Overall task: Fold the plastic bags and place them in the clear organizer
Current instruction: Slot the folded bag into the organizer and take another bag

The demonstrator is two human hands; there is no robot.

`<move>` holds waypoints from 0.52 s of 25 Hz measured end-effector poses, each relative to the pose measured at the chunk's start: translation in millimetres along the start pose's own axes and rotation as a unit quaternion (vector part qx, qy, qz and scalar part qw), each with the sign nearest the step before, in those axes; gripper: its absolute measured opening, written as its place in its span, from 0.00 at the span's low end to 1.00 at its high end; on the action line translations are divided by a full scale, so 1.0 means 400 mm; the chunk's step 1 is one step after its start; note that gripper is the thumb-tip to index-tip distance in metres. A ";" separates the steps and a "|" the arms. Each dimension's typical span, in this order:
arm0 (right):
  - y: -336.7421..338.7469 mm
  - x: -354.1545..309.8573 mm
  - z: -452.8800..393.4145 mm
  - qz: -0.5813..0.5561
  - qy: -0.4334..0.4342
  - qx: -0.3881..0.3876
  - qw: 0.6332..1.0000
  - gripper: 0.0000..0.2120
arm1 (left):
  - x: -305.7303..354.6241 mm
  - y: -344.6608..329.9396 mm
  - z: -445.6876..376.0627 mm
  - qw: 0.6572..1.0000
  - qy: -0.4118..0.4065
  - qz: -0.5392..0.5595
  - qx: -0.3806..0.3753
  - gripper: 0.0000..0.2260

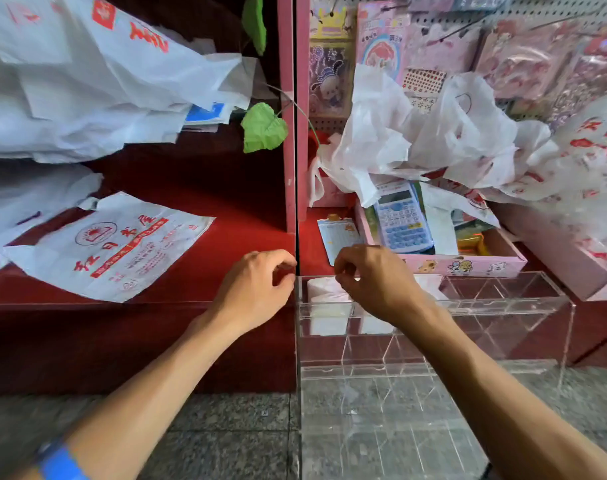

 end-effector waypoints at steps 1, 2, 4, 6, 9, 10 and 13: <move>-0.031 -0.036 -0.016 -0.005 0.022 -0.016 1.000 0.03 | -0.042 0.040 0.013 1.000 0.024 -0.010 0.017 0.08; -0.061 -0.069 -0.032 -0.005 0.042 -0.031 0.999 0.03 | -0.089 0.079 0.028 0.998 0.054 -0.029 0.029 0.09; -0.114 -0.122 -0.062 -0.003 0.069 -0.051 0.996 0.05 | -0.192 0.151 0.064 0.985 0.133 -0.099 0.042 0.13; -0.152 -0.159 -0.082 -0.003 0.077 -0.064 0.995 0.05 | -0.295 0.192 0.100 0.959 0.226 -0.174 0.007 0.23; -0.200 -0.213 -0.107 -0.011 0.095 -0.066 0.993 0.07 | -0.420 0.204 0.160 0.926 0.319 -0.185 -0.082 0.35; -0.211 -0.229 -0.113 -0.018 0.102 -0.069 0.992 0.09 | -0.437 0.199 0.169 0.922 0.316 -0.193 -0.108 0.37; -0.236 -0.267 -0.133 -0.037 0.120 -0.060 0.990 0.11 | -0.427 0.201 0.160 0.948 0.240 -0.183 -0.100 0.35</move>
Point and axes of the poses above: each hand's wrist, its own z-axis away from the middle knuckle, its own y-axis out of the back of the hand, x = y × z, the point moved 7 cm from there along -z, towards the middle knuckle, and after that the axes turned 7 degrees about -x, right-handed, at the moved point
